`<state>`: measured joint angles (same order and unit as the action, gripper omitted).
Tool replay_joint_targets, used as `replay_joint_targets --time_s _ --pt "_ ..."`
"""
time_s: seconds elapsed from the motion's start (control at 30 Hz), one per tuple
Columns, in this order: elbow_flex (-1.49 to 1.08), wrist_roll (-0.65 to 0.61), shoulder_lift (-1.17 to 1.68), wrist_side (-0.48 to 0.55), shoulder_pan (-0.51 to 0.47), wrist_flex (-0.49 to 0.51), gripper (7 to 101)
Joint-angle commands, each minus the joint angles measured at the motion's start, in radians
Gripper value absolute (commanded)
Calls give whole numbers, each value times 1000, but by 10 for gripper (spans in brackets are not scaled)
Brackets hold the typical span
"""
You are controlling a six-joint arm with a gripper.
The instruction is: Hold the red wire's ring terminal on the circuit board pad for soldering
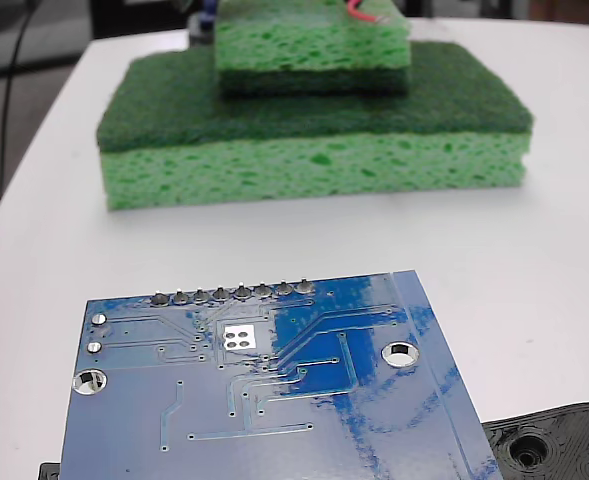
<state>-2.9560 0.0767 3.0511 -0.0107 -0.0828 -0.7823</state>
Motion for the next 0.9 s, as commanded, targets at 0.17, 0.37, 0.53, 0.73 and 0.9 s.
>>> replay_joint_targets --time_s 0.17,0.37,0.53,0.73,0.9 --pt "-20 -11 3 21 2 6 1003" --pt "-38 -14 3 34 -3 11 1003" --pt "-38 -14 3 35 -6 11 1003" --pt "-38 -14 3 35 -6 11 1003" --pt "-38 -14 3 35 -6 11 1003"
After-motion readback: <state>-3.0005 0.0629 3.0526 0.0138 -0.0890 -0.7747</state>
